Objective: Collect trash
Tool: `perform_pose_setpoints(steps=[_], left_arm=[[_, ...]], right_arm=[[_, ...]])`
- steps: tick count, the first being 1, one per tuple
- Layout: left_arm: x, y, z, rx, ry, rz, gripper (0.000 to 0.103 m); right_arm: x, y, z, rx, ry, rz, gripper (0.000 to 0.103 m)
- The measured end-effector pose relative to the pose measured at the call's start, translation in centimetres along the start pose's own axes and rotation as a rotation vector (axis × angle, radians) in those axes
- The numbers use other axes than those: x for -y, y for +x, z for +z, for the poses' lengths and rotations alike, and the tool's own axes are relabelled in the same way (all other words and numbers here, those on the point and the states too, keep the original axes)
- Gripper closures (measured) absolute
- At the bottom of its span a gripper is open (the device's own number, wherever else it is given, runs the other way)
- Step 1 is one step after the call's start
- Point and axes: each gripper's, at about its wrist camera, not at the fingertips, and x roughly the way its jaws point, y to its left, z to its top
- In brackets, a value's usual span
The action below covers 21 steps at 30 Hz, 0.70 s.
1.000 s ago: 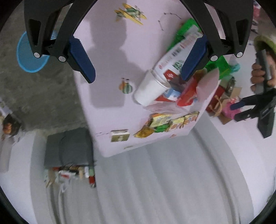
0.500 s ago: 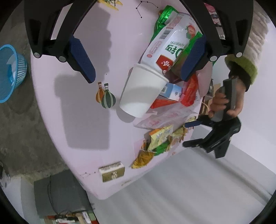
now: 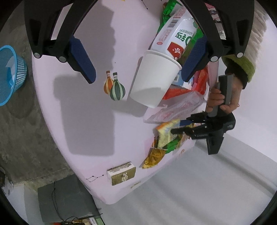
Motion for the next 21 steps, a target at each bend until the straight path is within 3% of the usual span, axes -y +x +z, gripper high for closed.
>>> perform_pose_setpoints(steps=[3, 7, 15, 21], left_arm=[[-0.4, -0.5, -0.1, 0.025, -0.011, -0.022, 0.094], [-1.2, -1.8, -0.4, 0.061, -0.020, -0.070, 0.101], [-0.9, -4.4, -0.9, 0.145, 0.012, -0.116, 0.103], [-0.2, -6.1, -1.3, 0.207, 0.048, -0.133, 0.103]], right_arm=[[-0.8, -0.7, 0.3, 0.024, -0.031, -0.006, 0.008], [-2.7, -0.9, 0.9, 0.040, -0.097, 0.021, 0.014], [-9.9, 1.5, 1.3, 0.006, -0.391, 0.021, 0.025], [-14.9, 4.5, 0.0, -0.024, -0.653, -0.082, 0.038]])
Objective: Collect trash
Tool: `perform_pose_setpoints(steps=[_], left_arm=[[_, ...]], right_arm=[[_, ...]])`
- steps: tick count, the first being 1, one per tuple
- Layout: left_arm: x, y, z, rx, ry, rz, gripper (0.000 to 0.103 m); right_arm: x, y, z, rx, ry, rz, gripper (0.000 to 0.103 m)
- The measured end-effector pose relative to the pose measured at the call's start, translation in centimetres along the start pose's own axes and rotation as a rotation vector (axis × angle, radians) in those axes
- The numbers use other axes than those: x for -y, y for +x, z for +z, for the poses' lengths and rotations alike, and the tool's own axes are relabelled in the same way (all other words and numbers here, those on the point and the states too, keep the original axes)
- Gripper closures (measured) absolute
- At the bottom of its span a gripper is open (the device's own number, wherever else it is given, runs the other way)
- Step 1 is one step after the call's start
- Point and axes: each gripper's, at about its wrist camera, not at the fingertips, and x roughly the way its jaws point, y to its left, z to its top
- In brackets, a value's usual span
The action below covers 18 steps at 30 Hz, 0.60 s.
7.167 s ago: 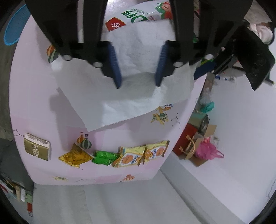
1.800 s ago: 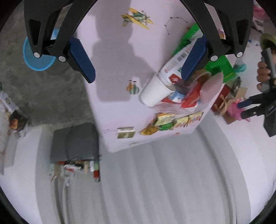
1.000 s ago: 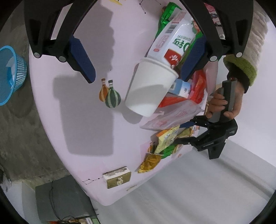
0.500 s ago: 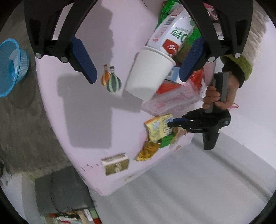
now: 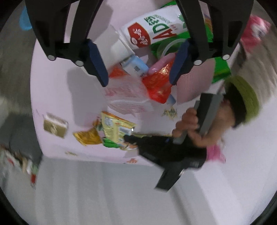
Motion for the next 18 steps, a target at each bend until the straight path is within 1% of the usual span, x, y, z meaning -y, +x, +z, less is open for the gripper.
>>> perform_pose_setpoints(steps=[3, 5, 6, 8, 9, 10, 14, 18], left_arm=[[0.2, -0.4, -0.2, 0.009, 0.009, -0.008, 0.103], [0.3, -0.7, -0.3, 0.019, 0.020, -0.013, 0.103], [0.3, -0.9, -0.4, 0.025, 0.025, -0.013, 0.103], [0.4, -1.3, -0.5, 0.037, 0.037, -0.018, 0.103], [0.4, -1.5, -0.5, 0.045, 0.041, -0.022, 0.103], [0.3, -1.8, -0.6, 0.047, 0.043, -0.025, 0.103], [0.4, -2.4, -0.9, 0.056, 0.044, -0.035, 0.103], [0.7, -3.4, -1.6, 0.077, 0.061, -0.038, 0.103]], right_arm=[[-1.0, 1.2, 0.4, -0.025, -0.063, -0.039, 0.047], [-1.0, 2.1, 0.4, -0.046, -0.080, -0.064, 0.058], [-1.0, 2.3, 0.3, -0.051, -0.083, -0.070, 0.061], [-0.8, 2.8, 0.2, -0.060, -0.087, -0.088, 0.074], [-0.7, 2.9, 0.2, -0.063, -0.087, -0.092, 0.078], [-0.5, 3.0, 0.1, -0.064, -0.088, -0.096, 0.087], [-0.3, 2.7, -0.1, -0.050, -0.080, -0.099, 0.095], [-0.1, 1.4, -0.1, -0.011, -0.070, -0.112, 0.097]])
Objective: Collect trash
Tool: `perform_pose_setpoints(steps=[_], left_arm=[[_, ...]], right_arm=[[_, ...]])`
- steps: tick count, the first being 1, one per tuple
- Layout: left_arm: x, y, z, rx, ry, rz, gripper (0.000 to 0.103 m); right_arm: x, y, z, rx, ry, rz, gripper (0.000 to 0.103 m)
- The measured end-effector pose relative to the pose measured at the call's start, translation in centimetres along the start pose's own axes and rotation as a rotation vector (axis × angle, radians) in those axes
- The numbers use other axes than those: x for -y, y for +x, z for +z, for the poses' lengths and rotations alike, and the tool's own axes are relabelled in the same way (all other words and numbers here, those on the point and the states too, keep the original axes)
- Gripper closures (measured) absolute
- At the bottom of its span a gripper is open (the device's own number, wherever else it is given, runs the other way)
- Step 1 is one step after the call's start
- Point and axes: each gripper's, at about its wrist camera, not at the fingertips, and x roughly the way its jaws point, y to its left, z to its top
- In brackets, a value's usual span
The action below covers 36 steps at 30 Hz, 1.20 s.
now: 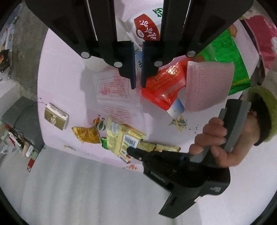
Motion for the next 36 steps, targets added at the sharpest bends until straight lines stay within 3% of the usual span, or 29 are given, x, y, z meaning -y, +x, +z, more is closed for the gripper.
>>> perform_pose_setpoints(steps=[21, 26, 28, 31, 36], left_arm=[[5.7, -9.2, -3.2, 0.167, 0.133, 0.016, 0.103], [6.8, -10.4, -3.9, 0.183, 0.181, 0.053, 0.103], [6.7, -10.4, -4.0, 0.178, 0.178, 0.067, 0.103], [6.1, -10.0, -4.1, 0.167, 0.164, 0.073, 0.103], [4.2, -8.9, -3.9, 0.148, 0.123, 0.067, 0.103]], right_arm=[[-0.2, -8.3, -0.6, 0.170, 0.063, -0.026, 0.100], [-0.1, -8.9, -0.9, 0.163, 0.079, 0.024, 0.100], [0.2, -8.1, -0.8, 0.141, 0.086, 0.032, 0.092], [0.2, -6.3, -0.6, 0.109, 0.077, 0.039, 0.065], [0.2, -2.7, 0.2, 0.034, 0.060, 0.026, 0.063]])
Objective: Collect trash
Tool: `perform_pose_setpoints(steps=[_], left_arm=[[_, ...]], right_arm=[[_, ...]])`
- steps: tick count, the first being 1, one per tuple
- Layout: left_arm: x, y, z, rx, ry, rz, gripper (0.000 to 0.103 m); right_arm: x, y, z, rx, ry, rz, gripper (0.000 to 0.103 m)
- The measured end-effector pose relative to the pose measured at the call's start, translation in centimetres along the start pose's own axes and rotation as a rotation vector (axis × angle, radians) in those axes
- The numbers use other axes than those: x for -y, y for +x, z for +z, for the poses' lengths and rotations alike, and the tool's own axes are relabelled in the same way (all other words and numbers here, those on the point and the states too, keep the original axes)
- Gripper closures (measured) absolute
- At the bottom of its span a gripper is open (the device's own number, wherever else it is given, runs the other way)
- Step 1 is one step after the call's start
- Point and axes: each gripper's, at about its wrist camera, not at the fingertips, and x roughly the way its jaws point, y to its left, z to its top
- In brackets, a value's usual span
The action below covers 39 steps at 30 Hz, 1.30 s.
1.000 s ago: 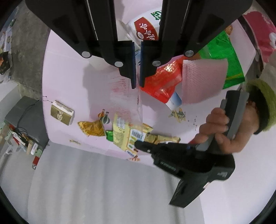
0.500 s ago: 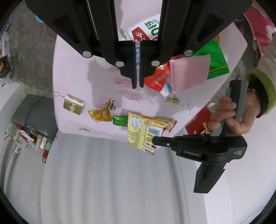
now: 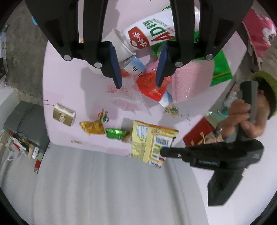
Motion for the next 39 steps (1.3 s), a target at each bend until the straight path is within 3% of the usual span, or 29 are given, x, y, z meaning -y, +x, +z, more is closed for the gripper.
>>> perform_pose_setpoints(steps=[11, 14, 17, 28, 39], left_arm=[[-3.5, 2.3, -0.3, -0.030, -0.061, -0.006, 0.103], [-4.0, 2.6, -0.5, -0.034, -0.068, -0.007, 0.103], [-4.3, 2.7, -0.6, -0.037, -0.074, -0.006, 0.103], [-3.1, 0.2, -0.7, 0.014, -0.057, -0.014, 0.103], [5.0, -4.5, -2.1, 0.061, 0.096, -0.010, 0.103]], right_arm=[[-0.5, 5.9, 1.2, -0.082, -0.014, -0.046, 0.064], [-0.1, 6.2, 1.1, -0.080, 0.013, -0.025, 0.083], [0.2, 5.6, 1.1, -0.052, 0.040, -0.031, 0.091], [3.3, 0.0, 1.1, 0.113, 0.181, -0.010, 0.096], [5.5, -10.1, -2.8, 0.307, 0.277, -0.009, 0.096]])
